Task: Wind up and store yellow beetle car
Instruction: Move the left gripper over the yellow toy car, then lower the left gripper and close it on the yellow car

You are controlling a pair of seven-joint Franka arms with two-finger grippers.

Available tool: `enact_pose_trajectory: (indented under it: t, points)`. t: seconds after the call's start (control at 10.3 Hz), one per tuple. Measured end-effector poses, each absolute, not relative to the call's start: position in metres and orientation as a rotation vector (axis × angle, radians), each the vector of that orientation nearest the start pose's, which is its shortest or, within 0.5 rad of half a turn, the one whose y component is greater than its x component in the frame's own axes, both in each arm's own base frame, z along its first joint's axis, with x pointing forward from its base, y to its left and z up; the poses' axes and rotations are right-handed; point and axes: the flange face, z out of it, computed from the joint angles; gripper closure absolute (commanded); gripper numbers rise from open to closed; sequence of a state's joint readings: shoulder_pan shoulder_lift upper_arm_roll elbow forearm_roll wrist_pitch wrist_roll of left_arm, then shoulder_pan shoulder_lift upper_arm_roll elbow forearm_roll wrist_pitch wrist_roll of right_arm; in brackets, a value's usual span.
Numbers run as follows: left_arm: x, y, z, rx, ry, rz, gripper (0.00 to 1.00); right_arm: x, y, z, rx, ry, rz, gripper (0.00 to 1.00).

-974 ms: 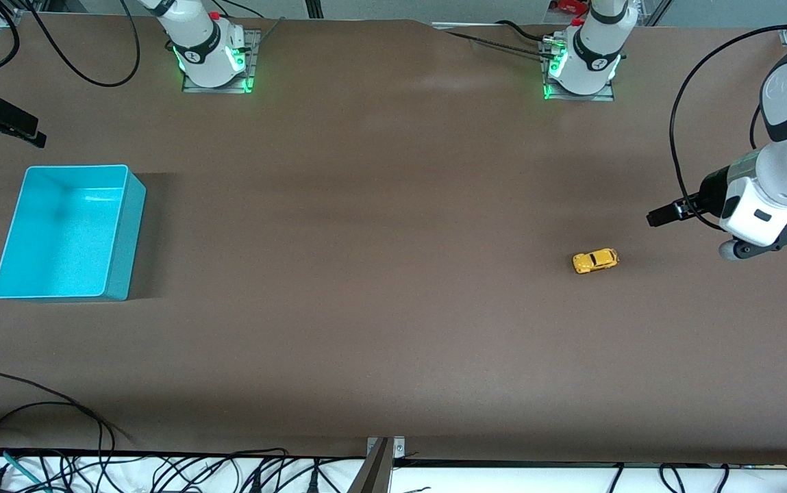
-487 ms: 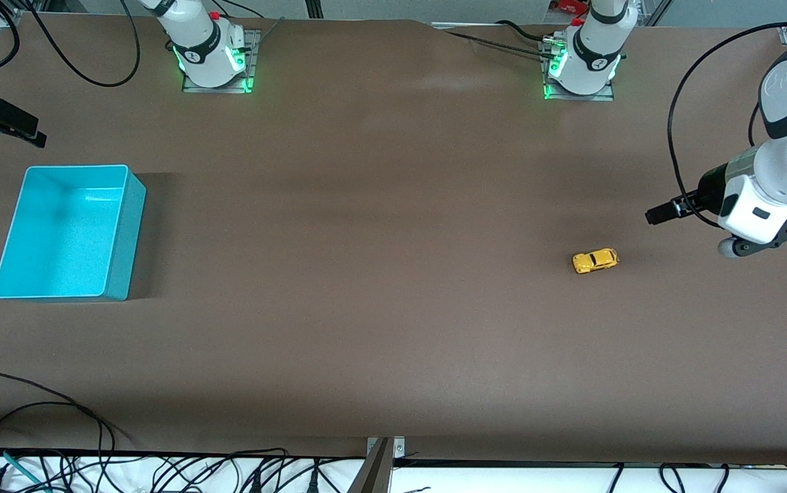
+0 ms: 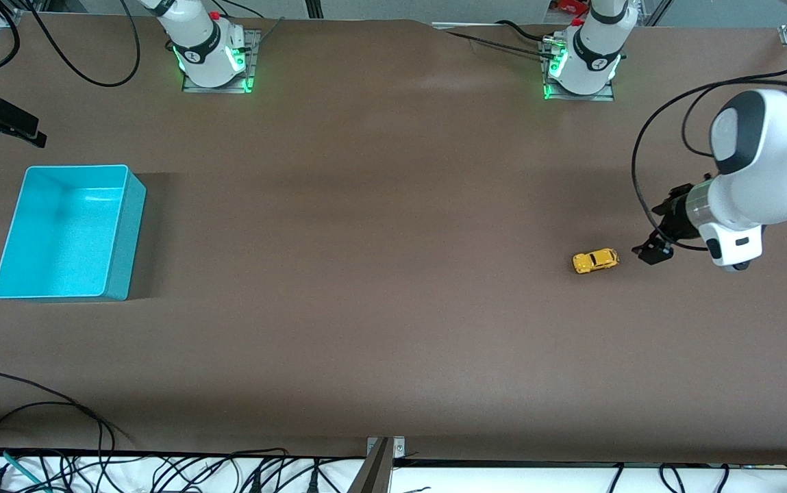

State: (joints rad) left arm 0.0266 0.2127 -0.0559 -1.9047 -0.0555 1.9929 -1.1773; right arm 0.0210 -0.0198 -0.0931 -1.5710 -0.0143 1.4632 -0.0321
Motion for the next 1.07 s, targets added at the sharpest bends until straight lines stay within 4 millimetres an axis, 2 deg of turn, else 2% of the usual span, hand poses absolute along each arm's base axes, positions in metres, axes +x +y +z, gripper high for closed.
enact_pose_trajectory:
  t: [0.19,0.58,1.07]
  points:
    - [0.583,-0.019,0.342,-2.470,-1.893,0.194,0.00,0.535,-0.041,0.626,-3.146,0.064,0.139,0.00]
    - [0.581,-0.012,0.295,-2.327,-2.000,0.253,0.00,0.535,-0.041,0.626,-3.146,0.064,0.139,0.00]
    - [0.586,0.024,0.241,-2.072,-2.251,0.245,0.00,0.535,-0.041,0.627,-3.146,0.065,0.139,0.00]
